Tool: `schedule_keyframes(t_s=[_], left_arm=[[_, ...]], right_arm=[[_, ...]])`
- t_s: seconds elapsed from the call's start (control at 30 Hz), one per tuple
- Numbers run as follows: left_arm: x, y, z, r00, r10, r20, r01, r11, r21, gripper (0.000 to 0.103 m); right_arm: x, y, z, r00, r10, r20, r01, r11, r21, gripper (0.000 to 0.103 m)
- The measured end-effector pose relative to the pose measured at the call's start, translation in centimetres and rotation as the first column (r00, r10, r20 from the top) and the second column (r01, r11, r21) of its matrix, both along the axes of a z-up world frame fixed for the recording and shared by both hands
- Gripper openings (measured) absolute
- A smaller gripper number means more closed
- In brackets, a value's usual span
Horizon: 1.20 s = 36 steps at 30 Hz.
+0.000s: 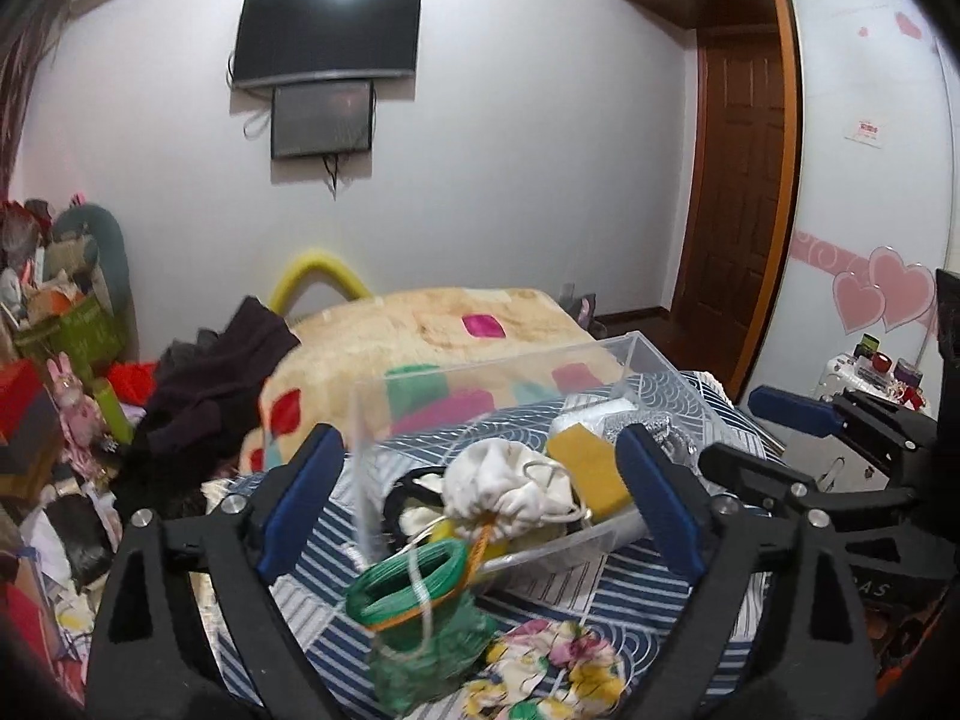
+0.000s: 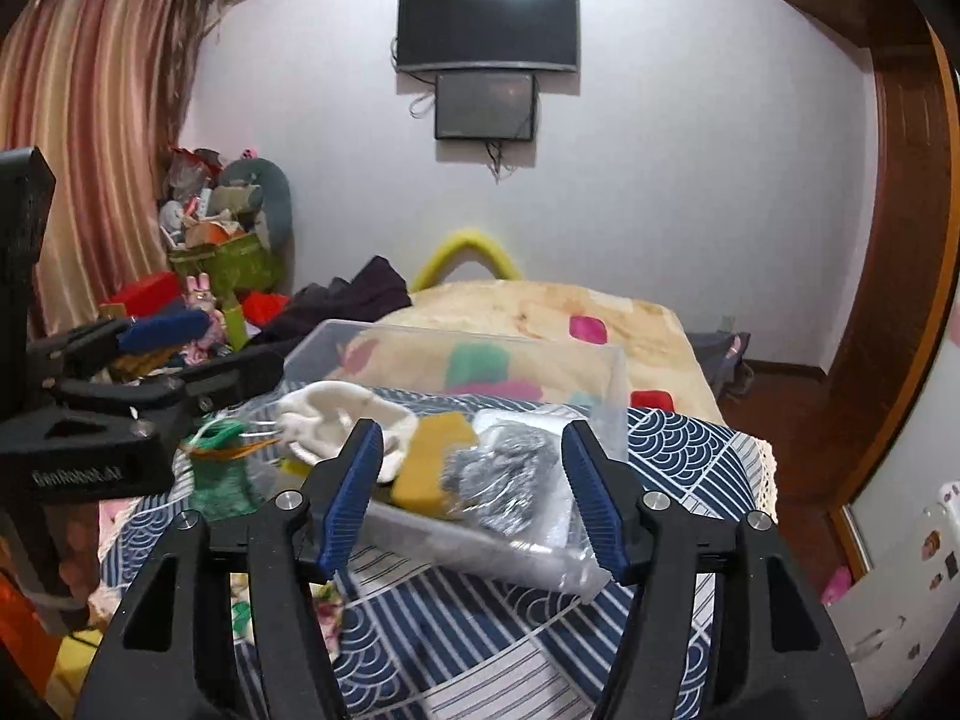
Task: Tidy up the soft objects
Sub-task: 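Grasp the green knit glove with the left gripper while the right grasps the floral scrunchie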
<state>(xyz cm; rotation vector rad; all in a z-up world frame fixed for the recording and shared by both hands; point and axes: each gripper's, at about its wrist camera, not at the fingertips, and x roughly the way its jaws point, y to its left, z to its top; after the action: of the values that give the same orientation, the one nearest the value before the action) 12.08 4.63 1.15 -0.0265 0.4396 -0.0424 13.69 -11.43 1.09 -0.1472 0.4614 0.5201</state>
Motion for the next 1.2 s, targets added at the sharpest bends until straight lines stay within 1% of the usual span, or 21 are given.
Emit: schedule_keyframes(t_s=[0.1,0.2,0.3,0.4,0.5,0.57,0.63,0.7,0.73,0.8,0.87,0.9,0.93,0.97,1.0,1.03,1.07,1.1,1.13,1.2], left_arm=[[-1.5,0.6,-0.3,1.0,0.001,0.003,-0.001,1.0,0.002,0.098],[-2.4,1.3,-1.5,1.0,0.004,-0.02,-0.004,1.0,-0.001,0.098],[-2.9,1.9,-3.4,0.998,0.019,-0.056,-0.018,1.0,0.01,0.098],[-3.1,2.3,-5.4,0.994,0.02,-0.106,-0.02,1.0,0.004,0.098],[-3.4,2.7,-7.7,0.987,0.025,-0.157,-0.026,1.0,0.001,0.098],[-3.6,2.9,-9.0,0.984,0.025,-0.177,-0.025,1.0,0.0,0.098],[-3.7,3.2,-9.9,0.981,0.031,-0.191,-0.033,0.999,-0.006,0.09],[-3.5,3.6,-10.9,0.976,0.022,-0.217,-0.028,0.999,-0.027,0.078],[-3.2,3.7,-11.1,0.973,0.018,-0.228,-0.027,0.999,-0.038,0.076],[-2.8,4.0,-11.6,0.97,0.014,-0.241,-0.028,0.998,-0.057,0.068],[-2.6,4.1,-11.7,0.97,0.009,-0.244,-0.027,0.997,-0.071,0.064],[-2.4,4.1,-11.7,0.97,0.009,-0.242,-0.028,0.997,-0.076,0.063],[-2.2,4.1,-11.8,0.971,0.008,-0.24,-0.028,0.996,-0.081,0.063],[-2.1,4.0,-11.9,0.971,0.007,-0.239,-0.028,0.996,-0.085,0.063],[-1.8,4.0,-11.9,0.971,0.009,-0.241,-0.031,0.996,-0.087,0.061],[-1.6,4.0,-12.0,0.971,0.011,-0.24,-0.034,0.995,-0.09,0.058],[-1.4,4.0,-11.9,0.971,0.009,-0.239,-0.033,0.995,-0.096,0.051],[-1.2,4.0,-11.9,0.971,0.0,-0.24,-0.028,0.994,-0.11,0.043],[-1.0,3.9,-12.0,0.971,-0.004,-0.241,-0.025,0.993,-0.119,0.04],[-1.1,3.9,-11.9,0.972,-0.008,-0.237,-0.022,0.992,-0.126,0.031]], right_arm=[[-0.8,0.3,-0.5,1.0,0.03,-0.007,-0.03,1.0,0.005,0.059],[-1.4,0.8,-1.5,0.998,0.062,-0.029,-0.061,0.998,0.013,0.06],[-2.0,1.6,-2.8,0.994,0.091,-0.055,-0.091,0.996,0.005,0.06],[-2.4,2.6,-4.5,0.989,0.116,-0.092,-0.117,0.993,-0.011,0.06],[-2.5,3.4,-6.2,0.981,0.137,-0.139,-0.141,0.99,-0.021,0.06],[-2.5,4.3,-7.4,0.973,0.154,-0.174,-0.162,0.986,-0.033,0.06],[-2.4,5.0,-8.3,0.965,0.168,-0.203,-0.181,0.983,-0.044,0.06],[-2.3,5.6,-9.1,0.958,0.178,-0.227,-0.194,0.98,-0.052,0.06],[-2.2,6.0,-9.6,0.953,0.183,-0.242,-0.203,0.977,-0.06,0.06],[-2.2,6.5,-10.5,0.944,0.192,-0.27,-0.218,0.973,-0.072,0.06],[-2.0,7.0,-11.3,0.933,0.203,-0.298,-0.239,0.967,-0.091,0.06],[-2.1,7.2,-11.7,0.932,0.201,-0.301,-0.241,0.965,-0.104,0.06],[-2.3,7.3,-11.7,0.937,0.201,-0.284,-0.241,0.963,-0.116,0.06],[-2.5,7.4,-11.7,0.94,0.202,-0.275,-0.244,0.961,-0.127,0.058],[-2.6,7.4,-11.6,0.943,0.202,-0.265,-0.243,0.961,-0.134,0.053],[-2.7,7.4,-11.5,0.943,0.205,-0.26,-0.246,0.96,-0.135,0.04],[-2.8,7.3,-11.4,0.943,0.212,-0.258,-0.253,0.958,-0.137,0.031],[-2.9,7.3,-11.4,0.943,0.217,-0.254,-0.257,0.956,-0.138,0.027],[-3.0,7.3,-11.3,0.942,0.221,-0.252,-0.261,0.955,-0.139,0.02],[-3.2,7.0,-11.2,0.942,0.226,-0.247,-0.265,0.955,-0.137,0.016]])
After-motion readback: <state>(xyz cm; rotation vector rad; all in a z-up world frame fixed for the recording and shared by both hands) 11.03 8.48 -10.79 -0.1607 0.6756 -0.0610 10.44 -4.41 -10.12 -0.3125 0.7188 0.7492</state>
